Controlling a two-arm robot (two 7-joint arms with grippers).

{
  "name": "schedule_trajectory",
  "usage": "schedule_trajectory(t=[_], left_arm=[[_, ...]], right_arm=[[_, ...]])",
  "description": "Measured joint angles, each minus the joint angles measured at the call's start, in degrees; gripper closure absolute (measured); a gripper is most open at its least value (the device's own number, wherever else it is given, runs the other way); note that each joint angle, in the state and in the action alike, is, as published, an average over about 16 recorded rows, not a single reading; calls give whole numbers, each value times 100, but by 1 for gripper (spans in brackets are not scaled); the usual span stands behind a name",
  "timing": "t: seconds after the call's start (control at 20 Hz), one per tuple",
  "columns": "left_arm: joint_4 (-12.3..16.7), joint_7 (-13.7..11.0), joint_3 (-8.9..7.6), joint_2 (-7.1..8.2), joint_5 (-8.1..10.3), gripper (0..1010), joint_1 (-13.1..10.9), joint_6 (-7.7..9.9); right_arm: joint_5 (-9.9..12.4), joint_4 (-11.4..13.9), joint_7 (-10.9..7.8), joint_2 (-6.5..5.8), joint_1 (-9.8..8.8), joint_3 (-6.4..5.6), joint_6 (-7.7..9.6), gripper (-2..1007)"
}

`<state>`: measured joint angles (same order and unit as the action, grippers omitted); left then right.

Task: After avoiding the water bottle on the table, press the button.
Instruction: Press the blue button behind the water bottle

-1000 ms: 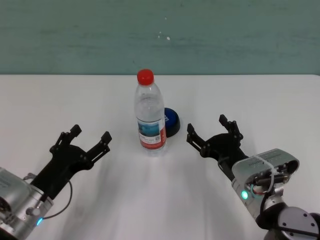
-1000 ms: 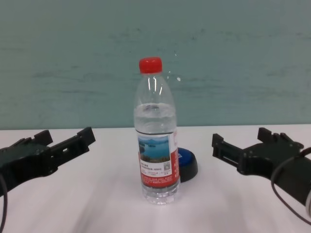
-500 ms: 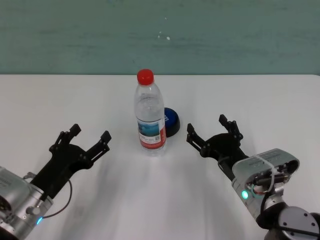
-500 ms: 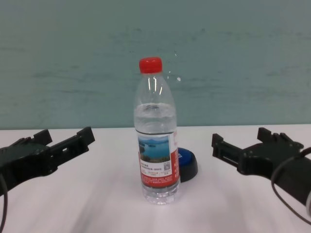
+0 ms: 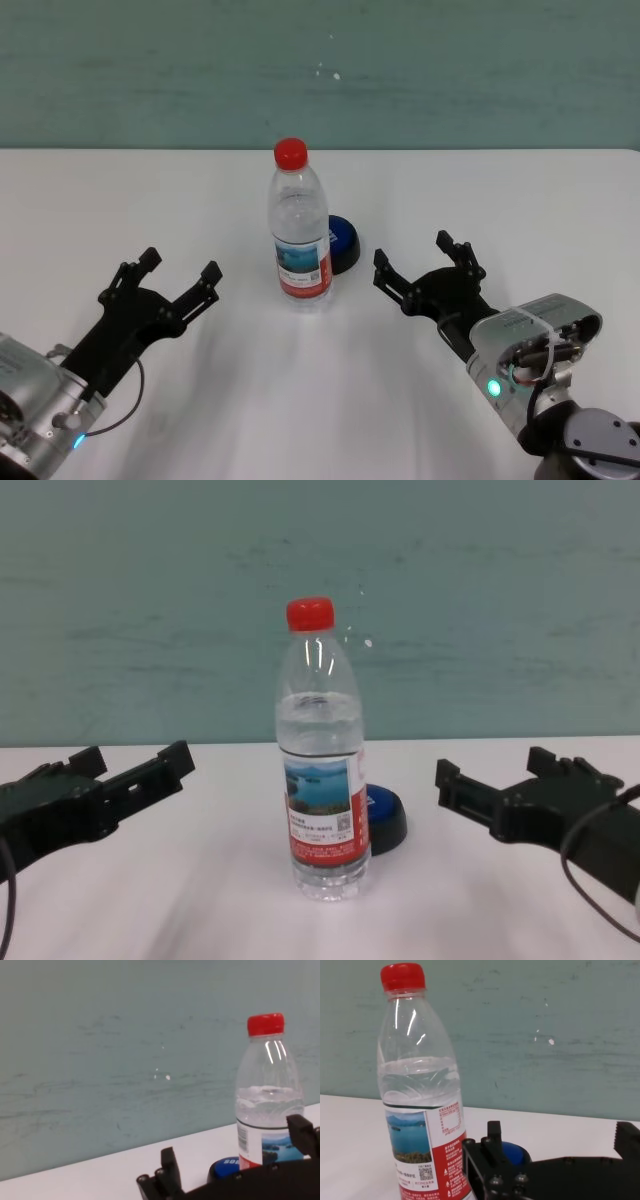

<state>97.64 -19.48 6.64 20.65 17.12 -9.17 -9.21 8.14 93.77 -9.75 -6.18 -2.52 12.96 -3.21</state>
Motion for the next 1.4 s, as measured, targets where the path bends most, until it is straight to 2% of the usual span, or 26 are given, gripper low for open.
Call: schedule_trajectory(t=[0.7,1.4], left_arm=[[-3,2,1,-1,-7,0,3,-2],[-3,1,1,-1,-6,0,3,-1]], right_arm=[[121,-29,-133,-131,68,-26,55,1],[527,-71,-480,-452,355,-29,239,1]])
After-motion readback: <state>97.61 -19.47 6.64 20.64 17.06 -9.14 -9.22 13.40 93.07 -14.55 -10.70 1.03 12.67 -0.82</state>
